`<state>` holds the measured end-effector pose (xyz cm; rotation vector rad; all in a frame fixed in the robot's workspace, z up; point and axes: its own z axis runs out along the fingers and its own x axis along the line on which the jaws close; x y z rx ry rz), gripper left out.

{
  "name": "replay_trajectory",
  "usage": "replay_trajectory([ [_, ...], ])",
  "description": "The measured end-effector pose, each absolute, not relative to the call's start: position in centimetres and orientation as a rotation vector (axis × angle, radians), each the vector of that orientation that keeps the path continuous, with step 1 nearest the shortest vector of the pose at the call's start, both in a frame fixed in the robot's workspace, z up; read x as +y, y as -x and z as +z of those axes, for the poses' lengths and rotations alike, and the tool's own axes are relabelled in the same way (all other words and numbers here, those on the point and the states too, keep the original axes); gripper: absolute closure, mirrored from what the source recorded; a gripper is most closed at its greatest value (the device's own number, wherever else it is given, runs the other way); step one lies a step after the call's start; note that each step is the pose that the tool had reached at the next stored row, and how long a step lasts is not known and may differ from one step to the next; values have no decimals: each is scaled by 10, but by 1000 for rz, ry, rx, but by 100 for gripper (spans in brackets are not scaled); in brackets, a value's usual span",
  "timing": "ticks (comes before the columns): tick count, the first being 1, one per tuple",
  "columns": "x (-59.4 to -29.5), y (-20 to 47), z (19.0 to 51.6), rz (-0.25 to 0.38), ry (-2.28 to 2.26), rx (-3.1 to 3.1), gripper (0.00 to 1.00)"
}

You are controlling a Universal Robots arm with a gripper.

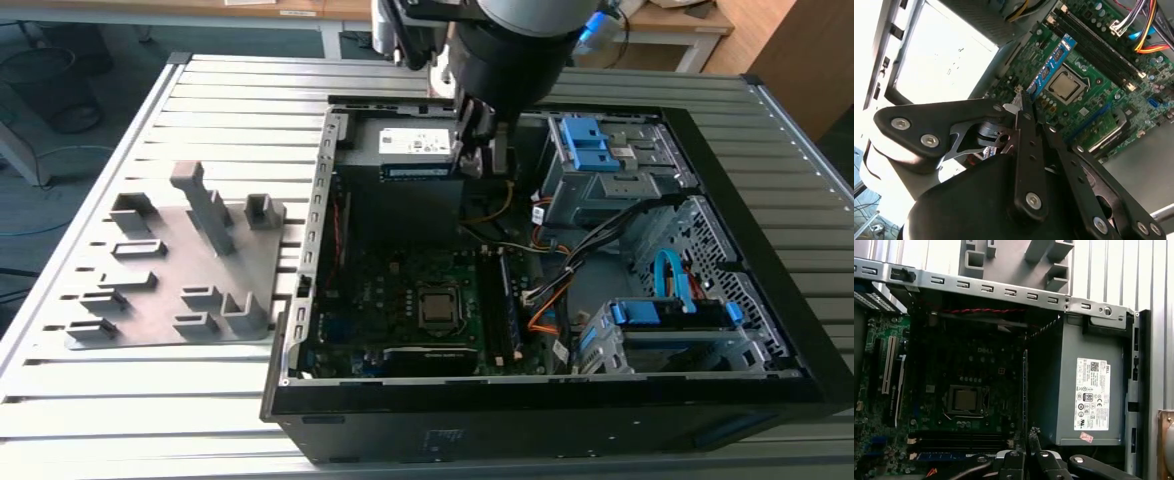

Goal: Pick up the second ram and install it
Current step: 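Pick up the second ram and move it above second insertion slot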

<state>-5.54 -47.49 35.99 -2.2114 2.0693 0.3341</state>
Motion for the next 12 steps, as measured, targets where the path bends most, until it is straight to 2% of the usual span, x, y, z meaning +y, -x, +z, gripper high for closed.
replay_trajectory([
  [12,-475,38,343,337,2213,2070,86],
])
